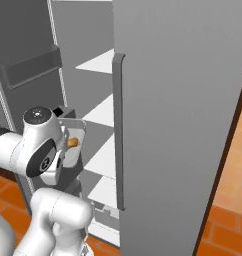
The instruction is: Take the meat container that has the chicken drumstick and place it on the second highest rack of the freezer. Then take the vegetable container that has the sweet potato and onion and place it on the highest rack of the freezer.
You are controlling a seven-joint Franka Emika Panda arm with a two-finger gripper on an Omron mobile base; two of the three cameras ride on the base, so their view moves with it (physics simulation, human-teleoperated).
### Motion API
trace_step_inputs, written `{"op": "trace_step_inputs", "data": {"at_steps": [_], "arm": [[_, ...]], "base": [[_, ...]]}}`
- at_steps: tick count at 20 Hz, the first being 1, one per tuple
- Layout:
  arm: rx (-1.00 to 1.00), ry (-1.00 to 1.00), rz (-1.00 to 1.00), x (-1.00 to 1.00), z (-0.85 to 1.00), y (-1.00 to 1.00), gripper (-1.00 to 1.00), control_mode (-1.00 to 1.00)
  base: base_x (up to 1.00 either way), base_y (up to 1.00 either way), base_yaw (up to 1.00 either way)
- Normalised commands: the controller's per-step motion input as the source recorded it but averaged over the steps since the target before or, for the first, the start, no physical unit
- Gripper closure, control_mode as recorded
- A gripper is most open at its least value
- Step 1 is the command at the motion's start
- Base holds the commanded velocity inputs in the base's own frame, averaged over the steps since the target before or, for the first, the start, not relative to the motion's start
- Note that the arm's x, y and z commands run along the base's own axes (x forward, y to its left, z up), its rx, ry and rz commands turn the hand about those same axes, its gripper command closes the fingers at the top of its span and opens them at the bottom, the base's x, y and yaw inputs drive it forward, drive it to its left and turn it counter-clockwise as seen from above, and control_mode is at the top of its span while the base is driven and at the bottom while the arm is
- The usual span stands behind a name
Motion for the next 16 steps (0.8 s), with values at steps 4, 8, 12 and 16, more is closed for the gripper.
{"op": "trace_step_inputs", "data": {"at_steps": [4, 8, 12, 16], "arm": [[0.00, 0.00, 0.00, 0.00, 0.00, 0.00, 1.00, 1.00], [0.00, 0.00, 0.00, 0.00, 0.00, 0.00, 1.00, 1.00], [0.00, 0.00, 0.00, 0.05, 0.00, 0.00, 1.00, -1.00], [0.00, 0.00, -0.01, 0.54, 0.00, 0.13, 1.00, -1.00]], "base": [[0.00, -0.08, 0.00], [0.11, 0.04, 0.00], [0.20, 0.10, 0.00], [0.00, 0.00, 0.00]]}}
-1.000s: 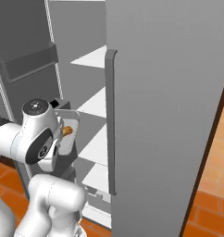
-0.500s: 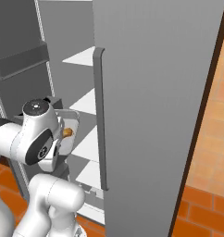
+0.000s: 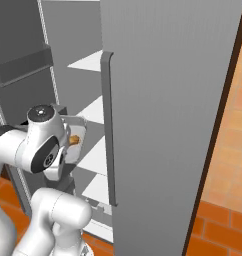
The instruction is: Take the meat container that has the chicken drumstick and place it on the second highest rack of the freezer. Then take the vegetable container that has the sweet potato and onion and place it on the highest rack of the freezer.
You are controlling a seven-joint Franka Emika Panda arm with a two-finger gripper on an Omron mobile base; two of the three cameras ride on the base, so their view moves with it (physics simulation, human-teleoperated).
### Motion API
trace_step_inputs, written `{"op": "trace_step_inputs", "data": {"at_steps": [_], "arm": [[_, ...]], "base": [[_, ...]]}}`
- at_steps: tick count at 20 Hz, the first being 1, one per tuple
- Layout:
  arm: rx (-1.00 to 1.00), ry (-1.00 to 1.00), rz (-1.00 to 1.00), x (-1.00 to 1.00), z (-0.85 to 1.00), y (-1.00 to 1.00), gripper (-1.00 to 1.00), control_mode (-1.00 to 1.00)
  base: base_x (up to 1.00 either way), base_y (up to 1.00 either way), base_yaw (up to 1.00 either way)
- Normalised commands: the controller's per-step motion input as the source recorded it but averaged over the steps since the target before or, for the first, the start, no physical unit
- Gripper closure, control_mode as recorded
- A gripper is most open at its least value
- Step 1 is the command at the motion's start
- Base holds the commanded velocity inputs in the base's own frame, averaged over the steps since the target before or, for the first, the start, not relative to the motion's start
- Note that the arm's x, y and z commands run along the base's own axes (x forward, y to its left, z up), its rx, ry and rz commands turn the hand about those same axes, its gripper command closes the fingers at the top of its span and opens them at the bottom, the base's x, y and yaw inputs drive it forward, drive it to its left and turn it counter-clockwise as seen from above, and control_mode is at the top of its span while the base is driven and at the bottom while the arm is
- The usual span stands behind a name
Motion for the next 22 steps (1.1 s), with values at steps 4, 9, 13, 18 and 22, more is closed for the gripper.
{"op": "trace_step_inputs", "data": {"at_steps": [4, 9, 13, 18, 22], "arm": [[0.01, 0.00, 0.00, 0.61, 0.00, 0.23, 1.00, -1.00], [0.02, 0.00, -0.04, 0.34, 0.00, 0.01, 1.00, -1.00], [0.05, 0.00, -0.05, 0.34, 0.03, 0.00, 1.00, -1.00], [0.02, 0.00, -0.01, 0.29, 0.00, 0.00, 1.00, -1.00], [0.00, -0.06, 0.07, 0.21, 0.00, 0.02, 1.00, -1.00]], "base": [[0.00, 0.00, 0.00], [0.00, 0.00, 0.00], [0.00, 0.00, 0.00], [0.00, 0.00, 0.00], [0.00, 0.00, 0.00]]}}
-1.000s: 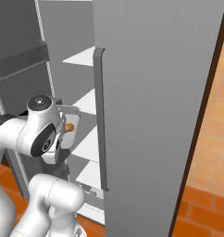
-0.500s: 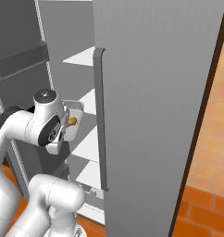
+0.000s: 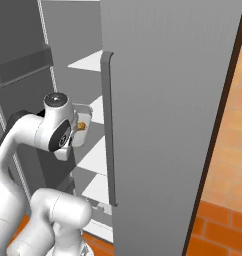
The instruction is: Take the meat container that has the chicken drumstick and place it on the second highest rack of the freezer. Then take the vegetable container that has the sweet potato and onion and place it on the highest rack of the freezer.
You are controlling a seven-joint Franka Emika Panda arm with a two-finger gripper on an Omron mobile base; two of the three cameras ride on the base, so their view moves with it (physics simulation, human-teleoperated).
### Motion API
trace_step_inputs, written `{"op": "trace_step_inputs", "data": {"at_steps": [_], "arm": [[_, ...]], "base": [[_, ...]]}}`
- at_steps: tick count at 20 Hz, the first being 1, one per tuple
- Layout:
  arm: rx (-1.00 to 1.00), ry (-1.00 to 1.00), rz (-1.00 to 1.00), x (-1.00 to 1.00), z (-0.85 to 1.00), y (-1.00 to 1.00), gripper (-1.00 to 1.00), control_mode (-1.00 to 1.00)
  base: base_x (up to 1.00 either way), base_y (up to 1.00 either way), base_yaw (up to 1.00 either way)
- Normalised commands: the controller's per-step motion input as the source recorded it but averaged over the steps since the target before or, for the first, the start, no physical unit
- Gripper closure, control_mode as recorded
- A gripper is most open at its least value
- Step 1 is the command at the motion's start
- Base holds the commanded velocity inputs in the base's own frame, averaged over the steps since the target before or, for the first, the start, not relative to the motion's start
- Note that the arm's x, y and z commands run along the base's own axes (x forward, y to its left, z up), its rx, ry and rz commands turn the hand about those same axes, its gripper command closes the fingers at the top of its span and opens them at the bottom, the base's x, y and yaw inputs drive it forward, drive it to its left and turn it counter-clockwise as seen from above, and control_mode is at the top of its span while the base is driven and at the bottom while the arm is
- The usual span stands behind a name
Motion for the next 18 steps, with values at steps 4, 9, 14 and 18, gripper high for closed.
{"op": "trace_step_inputs", "data": {"at_steps": [4, 9, 14, 18], "arm": [[0.00, -0.04, 0.15, 0.27, 0.00, 0.00, 1.00, -1.00], [-0.04, -0.11, -0.02, 0.12, 0.00, 0.04, 1.00, -1.00], [-0.02, -0.07, -0.19, 0.00, 0.00, 0.11, 1.00, -1.00], [0.00, 0.00, -0.17, 0.05, 0.03, 0.00, 1.00, -1.00]], "base": [[0.00, 0.00, 0.00], [0.00, 0.00, 0.00], [0.00, 0.00, 0.00], [0.00, 0.00, 0.00]]}}
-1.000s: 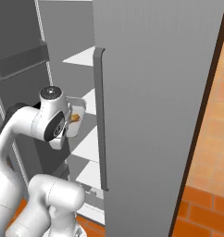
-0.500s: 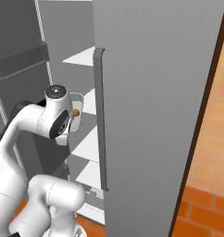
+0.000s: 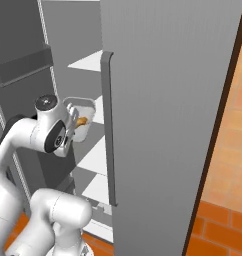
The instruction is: Take the meat container that has the chicken drumstick and place it on the second highest rack of the freezer. Then take the vegetable container that has the sweet potato and onion and place it on the highest rack of the freezer.
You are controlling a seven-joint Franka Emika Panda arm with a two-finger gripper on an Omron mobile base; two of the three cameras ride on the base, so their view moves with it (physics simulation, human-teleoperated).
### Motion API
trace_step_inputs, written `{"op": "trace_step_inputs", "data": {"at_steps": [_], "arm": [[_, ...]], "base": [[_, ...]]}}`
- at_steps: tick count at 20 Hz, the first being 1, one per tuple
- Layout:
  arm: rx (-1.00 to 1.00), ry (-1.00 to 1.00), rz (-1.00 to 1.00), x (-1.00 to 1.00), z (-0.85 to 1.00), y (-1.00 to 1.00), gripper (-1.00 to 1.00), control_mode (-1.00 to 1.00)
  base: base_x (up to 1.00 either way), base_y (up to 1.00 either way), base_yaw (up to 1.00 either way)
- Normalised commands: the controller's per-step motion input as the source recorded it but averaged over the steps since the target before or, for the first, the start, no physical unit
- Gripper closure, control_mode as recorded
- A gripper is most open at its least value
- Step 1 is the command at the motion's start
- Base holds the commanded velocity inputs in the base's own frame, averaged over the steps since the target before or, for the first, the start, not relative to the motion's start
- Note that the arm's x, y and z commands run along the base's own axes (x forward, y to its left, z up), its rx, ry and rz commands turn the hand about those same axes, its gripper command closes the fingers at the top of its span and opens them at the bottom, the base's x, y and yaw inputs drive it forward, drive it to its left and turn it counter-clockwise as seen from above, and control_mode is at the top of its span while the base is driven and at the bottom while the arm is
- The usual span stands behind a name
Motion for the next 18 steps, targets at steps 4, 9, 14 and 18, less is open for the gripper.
{"op": "trace_step_inputs", "data": {"at_steps": [4, 9, 14, 18], "arm": [[0.00, 0.01, -0.05, 0.22, 0.04, 0.00, 1.00, -1.00], [0.00, 0.00, 0.00, 0.29, 0.01, 0.00, 1.00, -1.00], [0.00, 0.01, 0.00, 0.28, 0.01, 0.00, 1.00, -1.00], [0.00, 0.00, 0.00, 0.36, 0.00, 0.00, 1.00, -1.00]], "base": [[0.00, 0.00, 0.00], [0.00, 0.00, 0.00], [0.00, 0.00, 0.00], [0.00, 0.00, 0.00]]}}
